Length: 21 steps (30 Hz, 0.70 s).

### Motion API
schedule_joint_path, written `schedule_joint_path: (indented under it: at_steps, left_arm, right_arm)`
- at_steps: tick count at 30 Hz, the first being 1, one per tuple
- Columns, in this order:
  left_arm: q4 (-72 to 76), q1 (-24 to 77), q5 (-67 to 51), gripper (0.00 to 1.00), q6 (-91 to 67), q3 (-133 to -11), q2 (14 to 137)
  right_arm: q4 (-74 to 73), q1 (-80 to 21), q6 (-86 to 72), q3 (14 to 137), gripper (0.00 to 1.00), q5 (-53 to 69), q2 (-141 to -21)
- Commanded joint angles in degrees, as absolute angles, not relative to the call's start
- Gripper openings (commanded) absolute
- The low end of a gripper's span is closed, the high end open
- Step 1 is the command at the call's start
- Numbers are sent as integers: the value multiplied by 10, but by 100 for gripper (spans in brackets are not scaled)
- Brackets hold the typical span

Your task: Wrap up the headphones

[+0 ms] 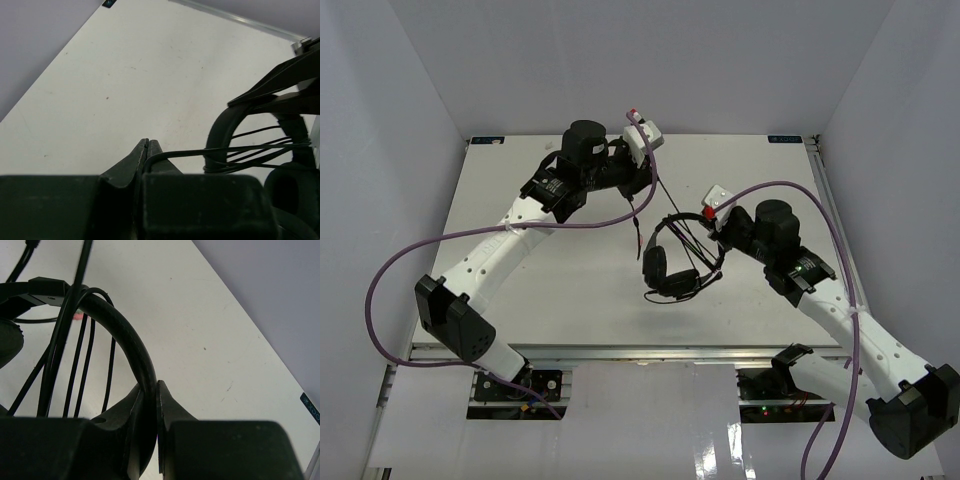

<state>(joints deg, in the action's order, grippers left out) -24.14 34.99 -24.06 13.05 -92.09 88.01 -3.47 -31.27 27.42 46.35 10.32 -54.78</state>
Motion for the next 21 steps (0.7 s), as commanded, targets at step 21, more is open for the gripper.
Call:
schedule_joint_path:
  at_steps: [21]
  left_arm:
    - [206,243,-340,36,-69,-536,773]
  right_arm:
    - [-162,-289,155,685,8,291,-571]
